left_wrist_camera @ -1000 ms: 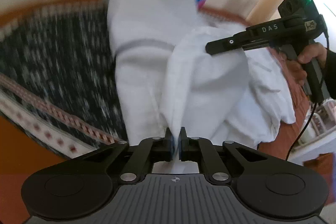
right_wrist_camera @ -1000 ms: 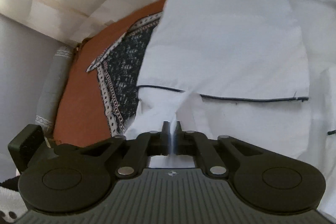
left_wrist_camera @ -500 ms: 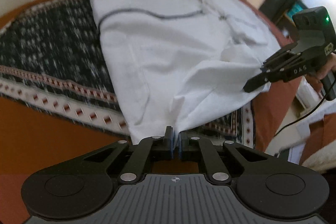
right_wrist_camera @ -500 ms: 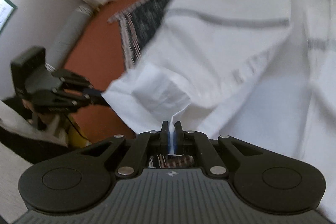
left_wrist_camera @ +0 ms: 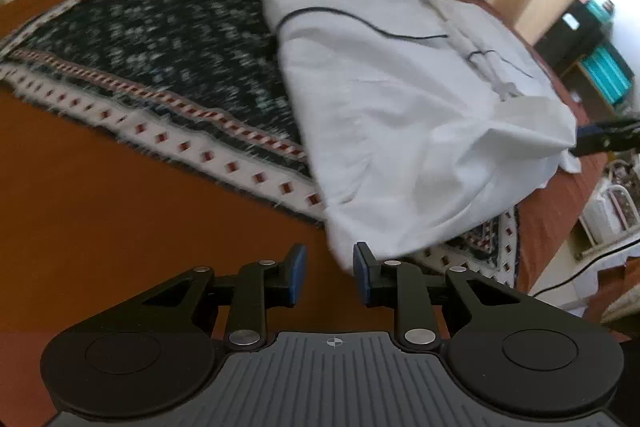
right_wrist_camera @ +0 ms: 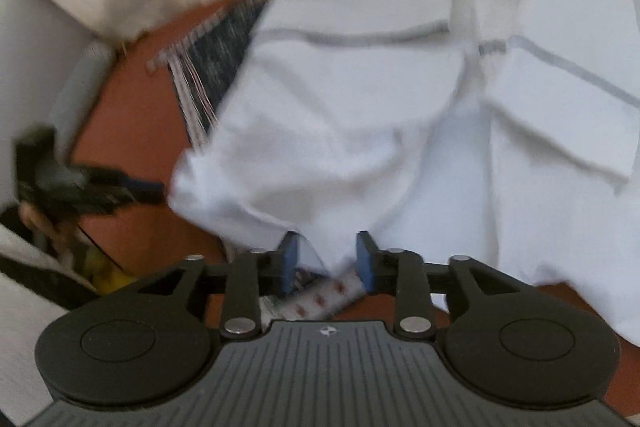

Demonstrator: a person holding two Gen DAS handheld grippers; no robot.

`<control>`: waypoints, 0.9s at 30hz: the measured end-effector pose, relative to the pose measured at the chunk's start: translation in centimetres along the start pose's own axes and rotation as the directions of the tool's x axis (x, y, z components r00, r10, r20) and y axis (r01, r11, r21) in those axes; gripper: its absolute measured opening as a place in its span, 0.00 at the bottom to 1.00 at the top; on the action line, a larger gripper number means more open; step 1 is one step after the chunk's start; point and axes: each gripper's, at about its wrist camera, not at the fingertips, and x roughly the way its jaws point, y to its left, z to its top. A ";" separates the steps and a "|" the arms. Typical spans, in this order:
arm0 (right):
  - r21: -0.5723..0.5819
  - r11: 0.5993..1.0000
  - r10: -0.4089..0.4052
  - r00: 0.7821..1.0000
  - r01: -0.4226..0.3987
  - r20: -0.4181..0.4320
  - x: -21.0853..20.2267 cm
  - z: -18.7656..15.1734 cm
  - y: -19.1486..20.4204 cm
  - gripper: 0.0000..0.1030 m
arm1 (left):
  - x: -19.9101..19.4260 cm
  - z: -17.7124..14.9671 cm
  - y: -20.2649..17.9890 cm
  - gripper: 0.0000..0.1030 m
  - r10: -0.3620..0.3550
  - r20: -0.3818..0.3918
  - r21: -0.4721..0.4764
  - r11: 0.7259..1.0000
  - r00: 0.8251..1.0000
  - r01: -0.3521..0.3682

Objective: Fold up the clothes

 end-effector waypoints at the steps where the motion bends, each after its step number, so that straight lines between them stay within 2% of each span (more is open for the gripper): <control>1: 0.001 1.000 0.015 1.000 -0.015 0.013 0.2 0.2 0.6 0.57 | 0.3 0.1 -0.1 0.44 -0.013 0.004 -0.003 1.000 1.000 0.013; 4: 0.017 0.998 0.056 0.998 -0.057 0.026 1.2 0.5 1.9 0.60 | 1.3 0.3 -0.5 0.47 -0.046 0.008 -0.006 0.999 0.999 0.046; 6: 0.018 0.998 0.059 0.998 -0.059 0.011 1.8 0.3 2.3 0.60 | 1.7 0.1 -0.7 0.47 -0.045 0.001 0.011 0.999 0.999 0.045; 8: 0.018 0.999 0.046 0.998 -0.047 0.033 1.9 0.2 2.6 0.60 | 1.9 0.1 -0.7 0.47 -0.060 -0.001 -0.010 0.998 0.998 0.060; 9: 0.027 0.999 0.027 0.999 -0.028 0.043 1.9 0.2 2.7 0.60 | 1.9 0.0 -0.7 0.43 -0.067 -0.001 -0.024 0.997 0.998 0.067; 10: 0.040 0.999 0.010 0.999 -0.012 0.045 2.1 0.1 2.6 0.57 | 2.0 0.0 -0.6 0.27 -0.074 0.000 -0.037 0.997 0.997 0.074; 11: 0.045 0.999 0.014 0.999 -0.016 0.042 2.2 -0.1 2.4 0.48 | 1.7 -0.1 -0.5 0.13 -0.072 0.006 -0.034 0.997 0.997 0.072; 12: 0.046 0.998 0.031 0.999 -0.032 0.037 2.3 -0.4 2.3 0.11 | 1.5 -0.1 -0.4 0.08 -0.070 0.012 -0.031 0.997 0.997 0.070; 13: 0.050 0.998 0.039 0.999 -0.041 0.035 2.2 -0.7 2.2 0.06 | 1.2 -0.2 -0.3 0.07 -0.068 0.018 -0.028 0.997 0.998 0.069; 16: 0.061 0.998 0.012 1.000 -0.013 0.014 1.4 -2.7 1.7 0.05 | 0.8 -0.6 0.2 0.06 -0.071 0.015 -0.034 0.997 0.997 0.071; 19: 0.115 0.992 -0.035 0.996 0.045 -0.086 2.1 -5.6 0.3 0.07 | 1.3 -1.0 0.0 0.06 -0.074 -0.016 -0.017 0.997 0.997 0.074; 20: 0.122 0.990 -0.053 0.992 0.066 -0.112 2.3 -6.2 0.1 0.08 | 1.3 -1.1 0.0 0.14 -0.074 -0.021 -0.012 0.997 0.997 0.074; 21: 0.119 0.988 -0.079 0.989 0.095 -0.127 2.3 -6.6 0.1 0.11 | 1.2 -1.0 0.0 0.28 -0.082 -0.019 -0.020 0.996 0.996 0.081; 23: 0.126 0.983 -0.119 0.985 0.135 -0.127 1.9 -7.1 0.1 0.11 | 0.9 -0.9 0.3 0.30 -0.101 -0.014 -0.051 0.994 0.995 0.100; 24: 0.145 0.980 -0.125 0.988 0.138 -0.096 1.3 -6.9 0.2 0.15 | 0.8 -0.9 0.6 0.31 -0.113 -0.010 -0.073 0.991 0.994 0.112; 25: 0.163 0.977 -0.131 0.989 0.140 -0.065 0.6 -6.7 0.2 0.31 | 0.7 -0.8 0.9 0.32 -0.127 -0.005 -0.098 0.987 0.992 0.126; 27: 0.176 0.974 -0.147 0.989 0.142 0.013 -0.6 -6.0 0.6 0.48 | 0.7 -0.6 1.6 0.39 -0.153 0.008 -0.152 0.976 0.988 0.153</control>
